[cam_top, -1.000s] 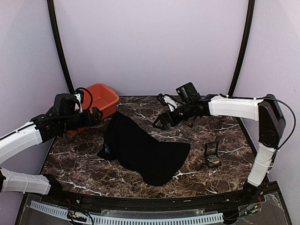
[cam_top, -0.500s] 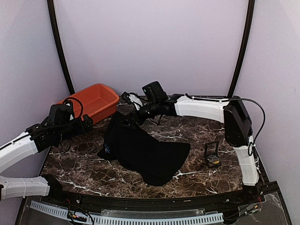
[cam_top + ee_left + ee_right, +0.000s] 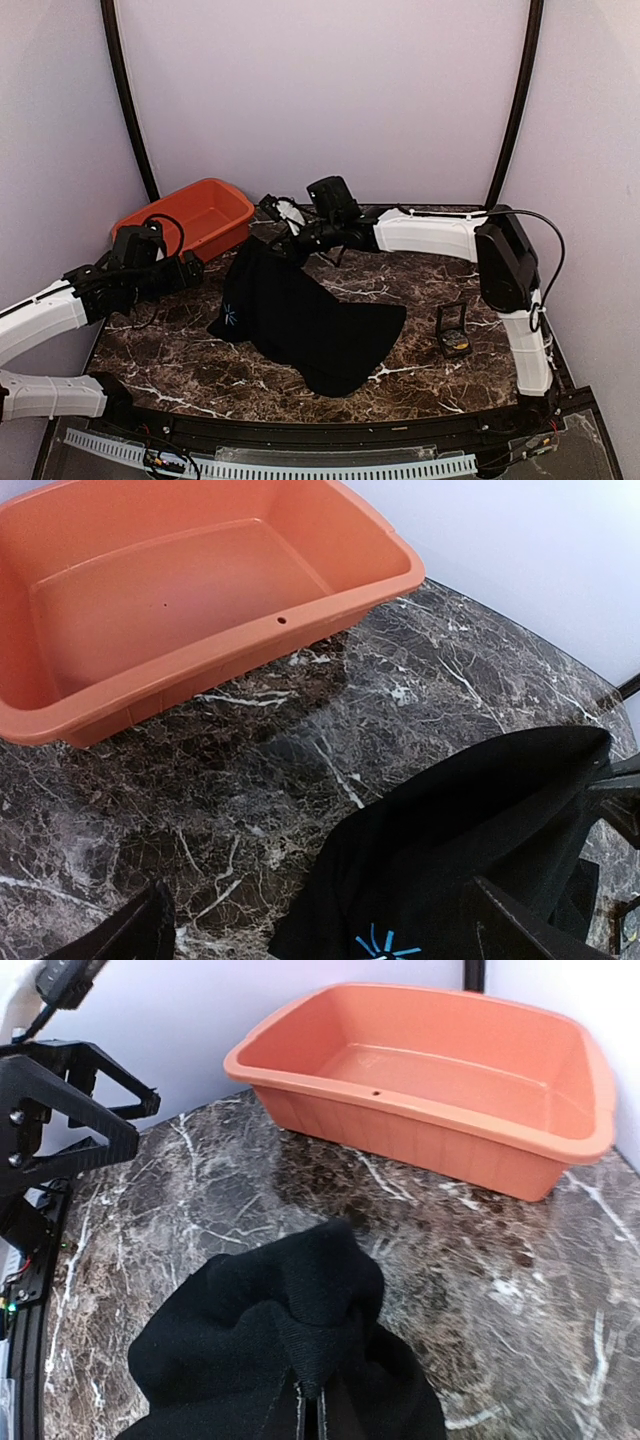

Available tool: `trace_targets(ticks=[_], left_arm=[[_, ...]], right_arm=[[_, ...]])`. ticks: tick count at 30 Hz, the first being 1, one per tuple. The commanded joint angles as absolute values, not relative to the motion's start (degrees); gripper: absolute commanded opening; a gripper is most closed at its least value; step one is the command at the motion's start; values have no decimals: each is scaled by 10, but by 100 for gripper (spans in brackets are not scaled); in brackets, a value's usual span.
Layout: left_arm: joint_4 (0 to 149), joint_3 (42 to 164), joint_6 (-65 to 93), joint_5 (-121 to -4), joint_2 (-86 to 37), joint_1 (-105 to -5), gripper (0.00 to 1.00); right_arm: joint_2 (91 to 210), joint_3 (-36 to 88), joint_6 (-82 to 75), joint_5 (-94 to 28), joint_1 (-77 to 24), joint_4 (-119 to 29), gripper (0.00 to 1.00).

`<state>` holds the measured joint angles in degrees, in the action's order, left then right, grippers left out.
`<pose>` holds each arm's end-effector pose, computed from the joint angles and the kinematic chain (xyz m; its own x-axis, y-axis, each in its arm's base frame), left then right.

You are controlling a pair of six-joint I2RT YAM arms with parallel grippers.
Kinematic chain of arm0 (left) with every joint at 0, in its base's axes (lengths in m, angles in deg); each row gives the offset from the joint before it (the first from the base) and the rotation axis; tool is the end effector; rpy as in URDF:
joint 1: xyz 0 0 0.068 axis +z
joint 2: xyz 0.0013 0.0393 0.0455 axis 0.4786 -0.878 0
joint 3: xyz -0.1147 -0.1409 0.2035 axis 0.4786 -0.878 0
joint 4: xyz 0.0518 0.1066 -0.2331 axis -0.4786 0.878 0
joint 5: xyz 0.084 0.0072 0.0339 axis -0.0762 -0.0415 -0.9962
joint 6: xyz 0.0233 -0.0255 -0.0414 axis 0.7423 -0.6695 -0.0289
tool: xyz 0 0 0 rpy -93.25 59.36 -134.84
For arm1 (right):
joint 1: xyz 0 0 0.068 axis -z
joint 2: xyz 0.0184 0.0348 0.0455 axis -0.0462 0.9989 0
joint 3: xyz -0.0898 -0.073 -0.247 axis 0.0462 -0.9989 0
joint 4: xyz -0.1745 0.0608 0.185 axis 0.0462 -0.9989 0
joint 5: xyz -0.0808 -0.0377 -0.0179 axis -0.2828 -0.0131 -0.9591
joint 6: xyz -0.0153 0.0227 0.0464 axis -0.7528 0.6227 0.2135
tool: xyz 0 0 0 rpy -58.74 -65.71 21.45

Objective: Pin the brooch onto the clothing
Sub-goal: Pick up the crumpled clothing from the center of the board, then move the crumpled clothing to the center of the board.

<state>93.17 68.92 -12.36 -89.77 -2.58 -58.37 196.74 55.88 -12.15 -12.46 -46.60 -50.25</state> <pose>0.1835 -0.0915 0.2625 -0.4994 -0.3880 -0.7746 -0.1056 0.9147 -0.3902 0.3287 0.4076 0.2394 -0.2685 -0.3591 -0.8938 -0.9522 0.2392 0.1899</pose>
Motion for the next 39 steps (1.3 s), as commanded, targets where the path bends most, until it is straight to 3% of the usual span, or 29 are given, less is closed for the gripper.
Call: trace_targets(ticks=[1, 7, 14, 22, 33, 34, 35, 37, 39], left_arm=[[904, 679, -117, -859, -44, -581, 99], [866, 677, -101, -810, -87, -581, 99], [789, 690, -114, -750, -174, -583, 99], [731, 740, -119, -716, -295, -583, 99], [746, 801, -93, -742, -319, -573, 99], [746, 808, -88, -740, -325, -573, 99], [748, 811, -85, -735, -329, -572, 99], [748, 819, -83, -725, -343, -572, 99], [745, 826, -80, -710, -367, -572, 99]], right_arm=[[1829, 461, -152, -213, -456, -422, 0], [1679, 305, -141, -305, -425, -491, 0], [1624, 157, -117, -342, -423, -566, 0], [1593, 113, -190, -197, -456, -611, 0], [1630, 104, -290, -132, -562, -658, 0], [1631, 103, -296, -132, -567, -662, 9], [1631, 104, -302, -129, -571, -666, 25], [1628, 104, -312, -125, -577, -671, 65], [1621, 104, -318, -128, -578, -668, 83]])
